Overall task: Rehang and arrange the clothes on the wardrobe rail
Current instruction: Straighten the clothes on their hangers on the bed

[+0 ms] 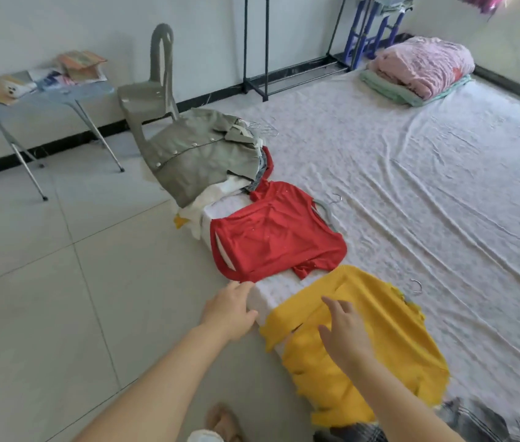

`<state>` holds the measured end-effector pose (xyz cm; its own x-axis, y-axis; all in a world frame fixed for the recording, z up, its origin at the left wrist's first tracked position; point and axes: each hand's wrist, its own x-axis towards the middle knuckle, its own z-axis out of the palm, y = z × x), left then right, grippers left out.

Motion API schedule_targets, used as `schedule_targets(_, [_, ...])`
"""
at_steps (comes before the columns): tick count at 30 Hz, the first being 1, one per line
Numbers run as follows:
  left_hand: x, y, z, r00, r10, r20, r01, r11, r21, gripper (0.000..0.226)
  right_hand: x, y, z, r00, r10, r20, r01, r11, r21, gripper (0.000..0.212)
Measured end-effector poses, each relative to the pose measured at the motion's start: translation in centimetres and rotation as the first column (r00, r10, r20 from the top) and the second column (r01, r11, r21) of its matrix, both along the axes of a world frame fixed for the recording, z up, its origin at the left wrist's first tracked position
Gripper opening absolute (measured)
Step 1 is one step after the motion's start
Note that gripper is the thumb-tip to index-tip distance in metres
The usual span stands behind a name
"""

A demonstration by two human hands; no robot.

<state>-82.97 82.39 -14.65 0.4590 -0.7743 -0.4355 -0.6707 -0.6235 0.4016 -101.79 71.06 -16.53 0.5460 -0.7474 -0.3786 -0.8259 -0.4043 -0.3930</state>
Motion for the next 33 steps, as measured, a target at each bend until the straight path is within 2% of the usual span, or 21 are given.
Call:
schedule_targets(9, [14.0, 2.7, -0.2, 0.993, 0.114, -0.014, -0.114, 0.993, -0.01, 0.057, 15.9, 0.4, 0.1, 0.992, 0.124, 0.031, -0.123, 0.992, -0.021, 0.059])
schedule_targets(17, [27.7, -1.6, -1.3, 0.99, 0.14, 0.016, -0.141, 0.989, 0.042, 0.057, 30.2, -4.7, -1.8, 0.99, 0.136, 0.038, -0.137, 0.991, 0.008, 0.058])
schedule_targets(26, [43.0, -7.9, 0.6, 0.991, 0.127, 0.037, -0.129, 0.99, 0.054, 0.056, 43.4, -11.2, -1.1, 0.996, 0.087, 0.006, -0.087, 0.996, 0.024, 0.058])
schedule_targets(33, [55.8, -13.6, -0.7, 1.0, -0.028, -0.015, 0.028, 0.999, 0.039, 0.055, 53.4, -14.7, -2.0, 0.997, -0.069, -0.039, 0.069, 0.998, -0.001, 0.058])
